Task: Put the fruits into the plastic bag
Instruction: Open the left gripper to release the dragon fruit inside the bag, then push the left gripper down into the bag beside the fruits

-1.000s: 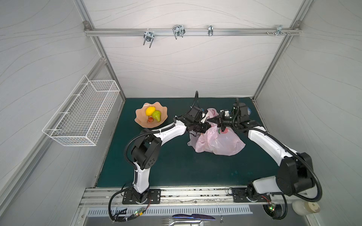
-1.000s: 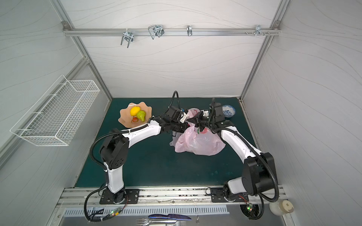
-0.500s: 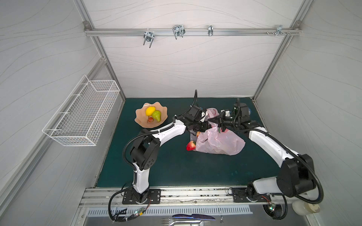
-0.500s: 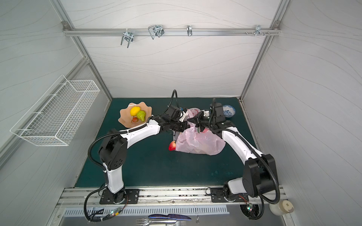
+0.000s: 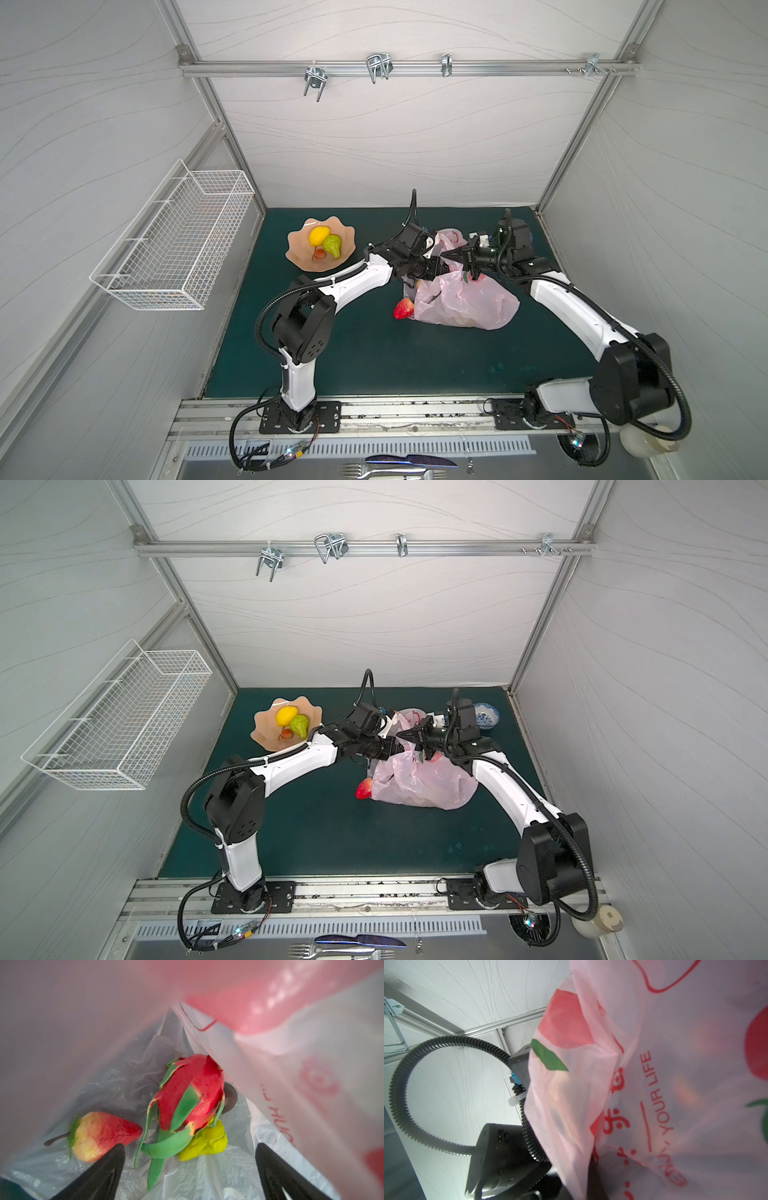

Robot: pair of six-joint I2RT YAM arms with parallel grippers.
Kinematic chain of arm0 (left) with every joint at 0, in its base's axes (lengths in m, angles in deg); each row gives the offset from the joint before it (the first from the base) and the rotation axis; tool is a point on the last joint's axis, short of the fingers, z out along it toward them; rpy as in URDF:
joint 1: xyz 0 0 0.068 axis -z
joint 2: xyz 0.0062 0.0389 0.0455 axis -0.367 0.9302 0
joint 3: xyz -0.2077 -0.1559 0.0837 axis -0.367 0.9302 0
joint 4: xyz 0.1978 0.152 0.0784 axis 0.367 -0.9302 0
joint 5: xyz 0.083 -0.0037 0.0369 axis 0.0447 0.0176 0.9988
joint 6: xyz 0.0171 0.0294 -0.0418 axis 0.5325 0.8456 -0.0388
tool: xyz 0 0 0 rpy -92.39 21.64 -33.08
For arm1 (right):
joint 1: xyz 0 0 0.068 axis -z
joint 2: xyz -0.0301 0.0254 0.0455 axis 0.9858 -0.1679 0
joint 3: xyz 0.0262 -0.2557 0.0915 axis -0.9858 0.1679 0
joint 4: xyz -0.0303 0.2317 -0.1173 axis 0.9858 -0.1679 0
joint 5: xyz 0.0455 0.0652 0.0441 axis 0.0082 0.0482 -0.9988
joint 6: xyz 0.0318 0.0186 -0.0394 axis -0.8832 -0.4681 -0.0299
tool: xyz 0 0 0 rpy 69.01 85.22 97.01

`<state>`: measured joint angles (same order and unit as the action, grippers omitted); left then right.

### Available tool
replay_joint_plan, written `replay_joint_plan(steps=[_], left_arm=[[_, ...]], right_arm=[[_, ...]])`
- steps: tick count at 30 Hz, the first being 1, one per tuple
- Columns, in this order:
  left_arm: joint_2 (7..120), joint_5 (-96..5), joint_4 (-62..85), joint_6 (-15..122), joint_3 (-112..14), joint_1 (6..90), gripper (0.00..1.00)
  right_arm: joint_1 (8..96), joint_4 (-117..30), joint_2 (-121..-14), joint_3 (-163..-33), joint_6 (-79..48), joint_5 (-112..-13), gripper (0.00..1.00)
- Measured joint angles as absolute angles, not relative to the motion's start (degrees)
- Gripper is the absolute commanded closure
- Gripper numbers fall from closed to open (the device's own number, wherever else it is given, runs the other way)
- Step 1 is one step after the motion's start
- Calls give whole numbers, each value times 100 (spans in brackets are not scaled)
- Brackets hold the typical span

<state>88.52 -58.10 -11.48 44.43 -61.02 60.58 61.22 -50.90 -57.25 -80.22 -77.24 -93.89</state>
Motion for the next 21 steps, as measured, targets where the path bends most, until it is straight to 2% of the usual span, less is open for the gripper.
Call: replay_joint_plan(steps=[9, 13, 18, 21], left_arm=[[8409, -5107, -2206, 4600, -6010, 5999, 1], [8286, -4772, -2680, 4760, -5991, 5971, 6], [8286, -4433, -3253, 5029, -5973, 5966, 15], [8289, -4269, -3460, 5162, -5892, 5966, 16]], right_arm=[[6157, -5272, -5664, -7915, -7676, -9343, 100], [6172, -5377, -5664, -7863, -7673, -9313, 100], [6172, -5381, -5664, -7863, -7671, -9311, 100], [6179, -5383, -5664, -7863, -7669, -9311, 100]])
